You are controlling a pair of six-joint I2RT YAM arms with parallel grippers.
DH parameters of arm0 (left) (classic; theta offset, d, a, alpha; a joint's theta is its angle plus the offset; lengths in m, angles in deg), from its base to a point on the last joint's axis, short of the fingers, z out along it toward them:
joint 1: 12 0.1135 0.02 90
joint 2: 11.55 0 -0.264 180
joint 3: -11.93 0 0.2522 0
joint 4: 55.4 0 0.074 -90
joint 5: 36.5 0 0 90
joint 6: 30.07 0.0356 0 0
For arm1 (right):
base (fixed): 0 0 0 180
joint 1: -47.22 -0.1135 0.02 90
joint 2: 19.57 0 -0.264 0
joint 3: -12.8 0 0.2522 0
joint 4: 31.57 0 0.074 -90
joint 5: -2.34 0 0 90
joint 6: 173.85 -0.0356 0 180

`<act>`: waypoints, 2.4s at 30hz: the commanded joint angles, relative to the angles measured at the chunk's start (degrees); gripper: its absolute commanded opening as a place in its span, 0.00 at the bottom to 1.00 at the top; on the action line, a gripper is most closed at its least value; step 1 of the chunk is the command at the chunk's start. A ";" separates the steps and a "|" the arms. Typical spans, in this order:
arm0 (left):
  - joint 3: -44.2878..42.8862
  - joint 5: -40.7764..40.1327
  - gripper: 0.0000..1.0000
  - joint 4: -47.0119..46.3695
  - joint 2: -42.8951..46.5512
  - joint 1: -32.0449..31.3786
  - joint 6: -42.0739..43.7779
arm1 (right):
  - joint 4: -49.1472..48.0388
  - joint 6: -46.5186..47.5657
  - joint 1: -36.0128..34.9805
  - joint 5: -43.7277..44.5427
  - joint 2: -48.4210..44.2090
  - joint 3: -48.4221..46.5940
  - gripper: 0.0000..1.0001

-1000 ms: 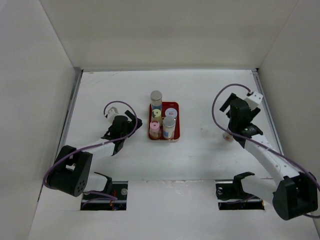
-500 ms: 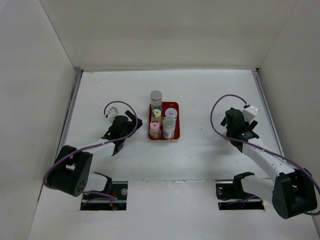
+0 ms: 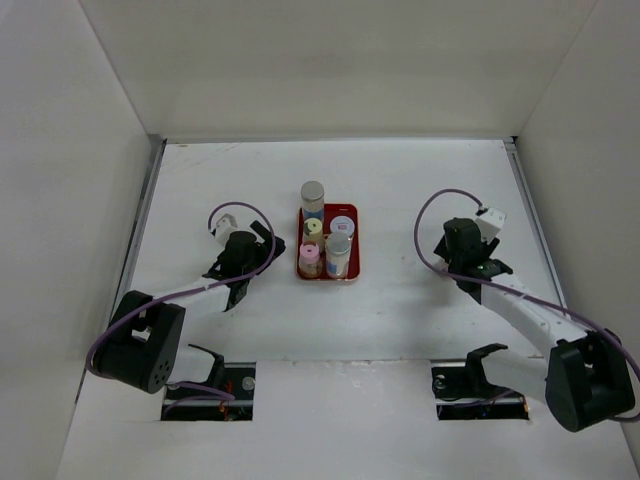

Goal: Organize the condiment bottles

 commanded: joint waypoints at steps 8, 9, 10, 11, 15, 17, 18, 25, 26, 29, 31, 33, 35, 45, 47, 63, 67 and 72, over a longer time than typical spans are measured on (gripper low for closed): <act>0.46 0.37 1.00 0.00 0.46 -0.23 -0.42 | -21.32 2.47 -7.19 -13.78 19.32 -24.06 0.46; 0.46 0.36 1.00 0.00 0.29 -0.23 -0.42 | -21.86 2.47 -7.89 -15.19 22.22 -26.87 0.46; 0.37 0.62 1.00 0.00 0.03 -0.23 -0.42 | -21.86 2.47 -8.42 -16.42 25.03 -29.94 0.46; 0.28 0.89 1.00 0.00 -0.15 -0.23 -0.42 | -22.12 2.64 -9.12 -17.30 27.50 -32.58 0.46; 0.28 0.54 1.00 -0.09 -0.15 -0.23 -0.42 | -21.69 2.90 -11.14 -20.64 36.11 -41.64 0.46; 0.20 0.89 1.00 -0.18 -0.68 -0.23 -0.42 | -21.08 2.99 -11.67 -21.96 39.29 -44.64 0.46; 0.11 0.89 1.00 -0.18 -0.85 -0.23 -0.42 | -20.72 3.08 -12.02 -22.58 40.69 -45.96 0.46; 0.02 0.89 1.00 -0.18 -0.94 -0.05 -0.42 | -19.84 3.26 -13.87 -24.69 44.75 -49.40 0.47; 0.02 0.89 1.00 -0.18 -0.86 -0.14 -0.42 | -19.67 3.26 -14.05 -24.69 45.01 -49.49 0.48; 0.02 0.72 1.00 -0.18 -0.85 -0.23 -0.42 | -19.14 3.26 -14.75 -24.52 45.98 -49.22 0.48; -0.07 0.98 1.00 -0.26 -1.38 -0.32 -0.42 | -18.79 3.34 -15.36 -24.25 47.20 -49.13 0.48; -0.16 1.15 1.00 -0.26 -1.21 -0.40 -0.42 | -18.61 3.69 -15.89 -23.47 48.44 -49.13 0.50; -0.07 1.07 1.00 -0.26 -0.94 -0.32 -0.42 | -18.52 3.87 -16.51 -21.89 48.88 -48.78 0.56; -0.07 1.24 1.00 -0.26 -1.12 -0.23 -0.33 | -19.22 4.75 -17.21 -19.95 41.51 -48.00 0.92; 0.02 1.42 1.00 -0.26 -0.59 -0.23 -0.33 | -19.66 4.75 -17.13 -19.16 38.79 -46.77 0.93; 0.72 2.21 1.00 0.35 1.87 1.35 -0.15 | -34.33 10.55 -12.74 -9.32 9.79 -6.98 1.00; 0.90 2.47 1.00 0.26 1.87 2.40 -0.06 | -39.34 9.24 -11.24 -7.64 2.49 4.28 1.00; 1.34 1.51 1.00 -0.44 2.75 2.85 0.02 | -41.55 6.69 -9.48 -10.01 1.85 8.52 0.82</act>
